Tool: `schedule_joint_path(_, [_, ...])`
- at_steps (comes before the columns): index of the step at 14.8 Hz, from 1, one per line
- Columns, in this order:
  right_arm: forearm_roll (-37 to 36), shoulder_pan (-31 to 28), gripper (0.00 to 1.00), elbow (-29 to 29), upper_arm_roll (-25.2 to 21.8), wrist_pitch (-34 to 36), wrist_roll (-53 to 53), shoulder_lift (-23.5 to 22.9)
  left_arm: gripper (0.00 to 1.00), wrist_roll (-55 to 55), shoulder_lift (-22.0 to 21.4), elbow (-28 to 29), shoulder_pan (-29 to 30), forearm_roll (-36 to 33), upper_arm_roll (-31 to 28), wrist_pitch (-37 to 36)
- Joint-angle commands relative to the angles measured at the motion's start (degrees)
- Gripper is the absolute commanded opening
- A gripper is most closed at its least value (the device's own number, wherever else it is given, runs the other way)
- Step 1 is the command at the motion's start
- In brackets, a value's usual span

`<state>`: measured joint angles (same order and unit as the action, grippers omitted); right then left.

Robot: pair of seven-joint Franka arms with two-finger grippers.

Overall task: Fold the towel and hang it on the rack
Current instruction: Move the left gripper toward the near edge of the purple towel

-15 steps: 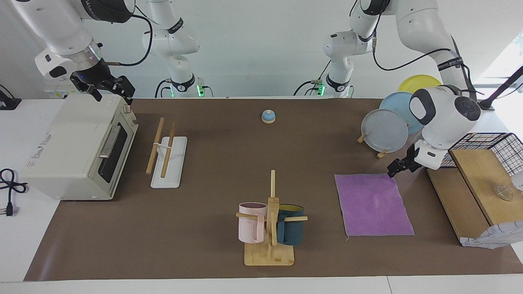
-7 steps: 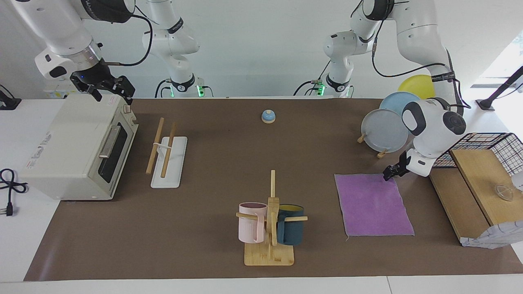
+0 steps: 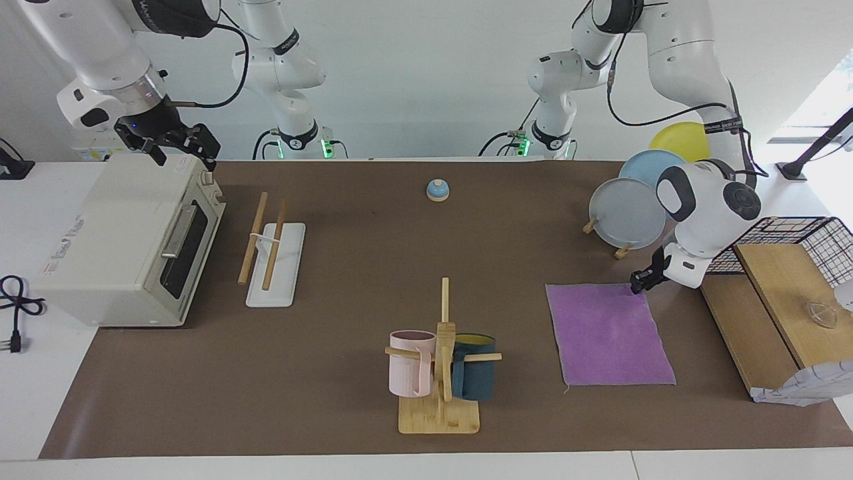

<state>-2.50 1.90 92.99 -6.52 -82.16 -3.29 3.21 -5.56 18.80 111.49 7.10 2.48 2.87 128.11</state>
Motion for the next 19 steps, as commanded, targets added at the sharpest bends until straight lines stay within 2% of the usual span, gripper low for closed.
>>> schedule_joint_path(1, [-0.05, -0.58, 1.00, 0.44, 0.37, 0.51, 1.18, 0.57, 0.18, 0.11, -1.13, 1.44, 0.37, 0.77, 0.21, 0.04])
schedule_joint_path(3, [-0.05, -0.66, 1.00, 0.44, 0.37, 0.51, 1.18, 0.57, 0.00, 0.02, -1.13, 1.45, 0.37, 0.77, 0.21, -0.49])
schedule_joint_path(9, [-0.05, -0.58, 1.00, 0.44, 0.37, 0.51, 1.26, 0.57, 0.00, 0.81, -1.13, 0.66, 0.29, 0.77, 0.21, -1.54])
schedule_joint_path(17, [-0.05, -0.58, 1.00, 0.44, 0.37, 0.51, 1.26, 0.57, 0.00, 1.51, -4.64, 0.57, -1.29, 0.16, 0.29, -1.63])
schedule_joint_path(19, [-0.05, -0.58, 1.00, 0.44, 0.37, 0.51, 1.18, 0.57, 0.00, 2.30, -5.70, 0.65, -4.09, 0.07, 0.21, -1.63])
